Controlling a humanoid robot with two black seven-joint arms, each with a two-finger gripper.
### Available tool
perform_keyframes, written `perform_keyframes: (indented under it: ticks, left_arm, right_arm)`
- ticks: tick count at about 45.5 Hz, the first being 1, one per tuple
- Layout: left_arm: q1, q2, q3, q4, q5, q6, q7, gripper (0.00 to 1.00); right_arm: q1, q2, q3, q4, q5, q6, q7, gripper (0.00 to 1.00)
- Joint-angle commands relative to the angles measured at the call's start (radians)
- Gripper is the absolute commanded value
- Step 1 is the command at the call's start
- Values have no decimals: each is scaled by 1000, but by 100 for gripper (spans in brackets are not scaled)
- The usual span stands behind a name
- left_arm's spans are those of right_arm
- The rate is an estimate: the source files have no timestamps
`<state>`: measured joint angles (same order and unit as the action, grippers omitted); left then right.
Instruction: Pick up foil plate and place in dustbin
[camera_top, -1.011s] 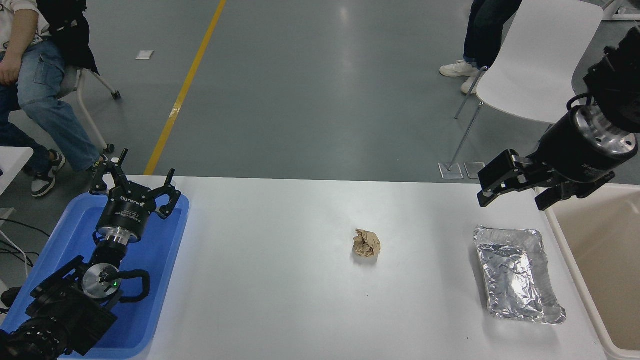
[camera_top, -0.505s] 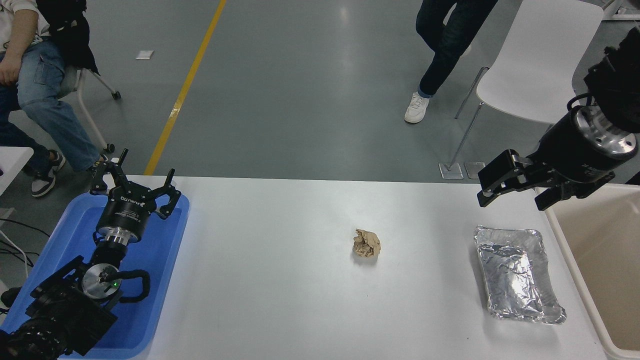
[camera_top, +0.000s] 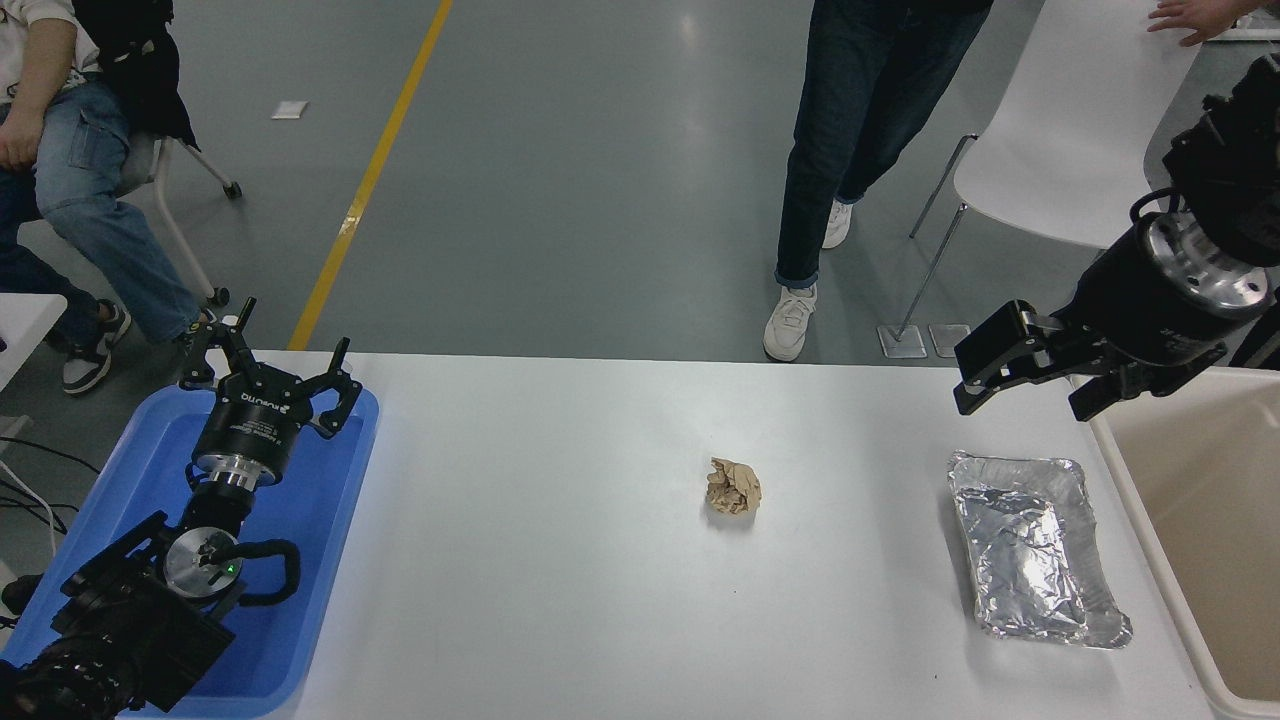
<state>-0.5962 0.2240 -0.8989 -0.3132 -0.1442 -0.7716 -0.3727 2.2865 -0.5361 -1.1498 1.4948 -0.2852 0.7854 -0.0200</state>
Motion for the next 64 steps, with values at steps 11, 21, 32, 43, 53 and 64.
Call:
perform_keyframes:
  ticks: [11, 21, 32, 43, 53, 64]
  left_arm:
    - [-1, 0, 0, 0, 0, 0, 0, 100]
    - [-1, 0, 0, 0, 0, 0, 0, 100]
    - [-1, 0, 0, 0, 0, 0, 0, 100]
    - [-1, 0, 0, 0, 0, 0, 1, 100]
    - [-1, 0, 0, 0, 0, 0, 1, 100]
    - [1, 0, 0, 0, 0, 0, 1, 100]
  right_arm:
    - [-12, 15, 7, -13, -2, 0, 0, 100]
    - [-12, 13, 15, -16, 9, 0, 2, 100]
    - [-50, 10, 35, -68, 11, 0, 2, 100]
    - [-55, 10, 54, -93, 9, 0, 2, 100]
    - [-68, 7, 24, -107, 9, 0, 2, 100]
    - [-111, -5, 24, -107, -14, 0, 2, 100]
